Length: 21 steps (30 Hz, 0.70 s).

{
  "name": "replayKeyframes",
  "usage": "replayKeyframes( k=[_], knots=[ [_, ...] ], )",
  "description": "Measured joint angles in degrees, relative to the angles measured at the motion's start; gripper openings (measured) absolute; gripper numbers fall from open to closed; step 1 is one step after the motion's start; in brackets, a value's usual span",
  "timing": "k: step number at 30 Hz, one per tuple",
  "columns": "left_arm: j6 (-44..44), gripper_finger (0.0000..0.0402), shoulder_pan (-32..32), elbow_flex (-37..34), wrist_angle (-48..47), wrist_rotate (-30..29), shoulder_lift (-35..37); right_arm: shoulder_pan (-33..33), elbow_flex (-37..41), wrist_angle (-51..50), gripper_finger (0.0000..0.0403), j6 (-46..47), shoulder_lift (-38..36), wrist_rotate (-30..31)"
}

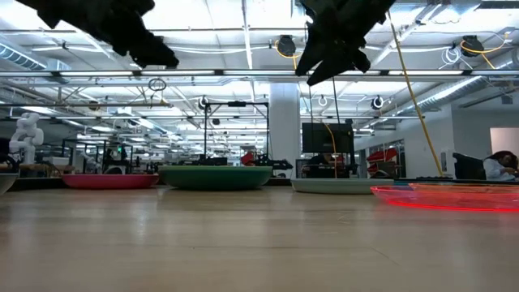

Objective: Stack plastic plates
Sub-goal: Stack the black plate on the light green plate

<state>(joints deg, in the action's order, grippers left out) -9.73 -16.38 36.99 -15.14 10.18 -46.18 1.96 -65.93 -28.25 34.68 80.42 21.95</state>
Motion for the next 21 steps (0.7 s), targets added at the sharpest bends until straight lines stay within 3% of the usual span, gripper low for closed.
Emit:
replayKeyframes(
  k=[5, 12, 21],
  knots=[
    [2.7, 0.0188, 0.0, 0.0, -8.7, -3.4, 2.9, 0.0, -3.7, -6.6, 0.0183, 2.0, 2.6, -2.1],
    [11.1, 0.0188, 0.9, 0.0, -13.4, -4.3, 3.0, -0.5, -4.7, -7.1, 0.0183, 2.2, 3.2, -7.2],
    [22.6, 0.0188, 12.2, 0.0, -15.8, -4.2, 3.0, -0.3, -4.7, -3.8, 0.0183, -2.0, 3.2, -10.8]
  ],
)
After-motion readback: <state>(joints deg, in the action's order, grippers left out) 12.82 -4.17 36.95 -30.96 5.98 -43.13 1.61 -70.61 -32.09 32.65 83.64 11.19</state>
